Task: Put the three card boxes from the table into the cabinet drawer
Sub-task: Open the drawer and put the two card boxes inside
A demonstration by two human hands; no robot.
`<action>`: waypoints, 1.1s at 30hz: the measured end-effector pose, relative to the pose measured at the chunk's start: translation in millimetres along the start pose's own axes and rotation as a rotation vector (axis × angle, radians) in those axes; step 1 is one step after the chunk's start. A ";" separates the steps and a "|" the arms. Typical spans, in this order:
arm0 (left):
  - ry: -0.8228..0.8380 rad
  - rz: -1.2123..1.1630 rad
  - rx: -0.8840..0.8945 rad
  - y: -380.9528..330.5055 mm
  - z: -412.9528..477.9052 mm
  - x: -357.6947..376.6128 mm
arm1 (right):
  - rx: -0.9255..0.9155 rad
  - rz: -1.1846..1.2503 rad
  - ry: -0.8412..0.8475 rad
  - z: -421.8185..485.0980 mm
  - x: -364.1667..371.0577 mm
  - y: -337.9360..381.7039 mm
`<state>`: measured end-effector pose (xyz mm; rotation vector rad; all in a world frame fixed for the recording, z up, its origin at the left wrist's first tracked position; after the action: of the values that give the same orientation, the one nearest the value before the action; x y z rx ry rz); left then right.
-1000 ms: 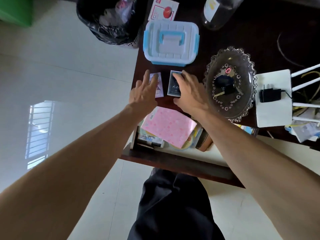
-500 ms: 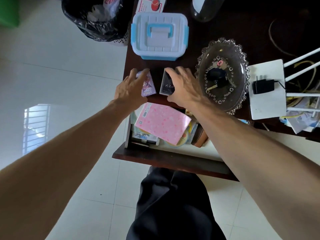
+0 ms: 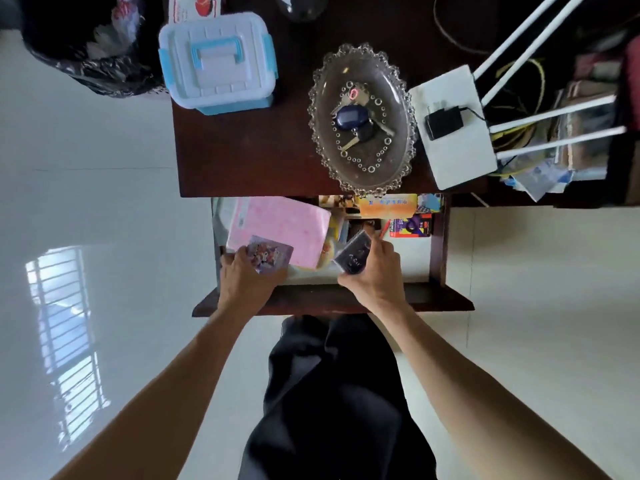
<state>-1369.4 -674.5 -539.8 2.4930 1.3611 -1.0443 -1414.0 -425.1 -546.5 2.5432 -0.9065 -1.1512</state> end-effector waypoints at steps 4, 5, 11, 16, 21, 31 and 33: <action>0.076 -0.066 -0.071 -10.9 -10.9 43.0 | 0.230 0.080 -0.048 6.1 -8.2 -59.2; 0.087 -0.064 -0.081 -13.0 -11.6 50.9 | 0.285 0.139 -0.055 8.7 -8.9 -70.6; 0.076 -0.038 -0.074 -20.3 -6.4 86.1 | 0.472 0.204 -0.152 34.2 -10.1 -120.0; 0.070 -0.049 -0.060 -16.6 5.8 108.9 | 0.554 0.061 -0.196 52.4 -3.6 -134.6; 0.076 -0.077 -0.028 -20.2 8.9 126.9 | 0.559 0.052 -0.267 66.1 0.2 -140.8; 0.092 -0.112 0.003 -21.8 5.4 147.1 | 0.565 0.100 -0.334 92.9 5.6 -138.6; 0.091 -0.127 0.002 -20.7 5.3 149.1 | 0.561 0.094 -0.345 94.3 9.3 -138.8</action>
<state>-1334.6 -560.2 -631.6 2.5132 1.5628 -0.9652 -1416.3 -315.2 -673.7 2.7048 -1.6129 -1.5081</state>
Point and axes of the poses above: each hand's wrist, its own z-axis towards the middle knuckle, its own x-axis out of the palm, y = z × x, the point moved 5 cm from there along z, towards the middle knuckle, and after that the axes turned 4 degrees about z, right-handed, at the moved point
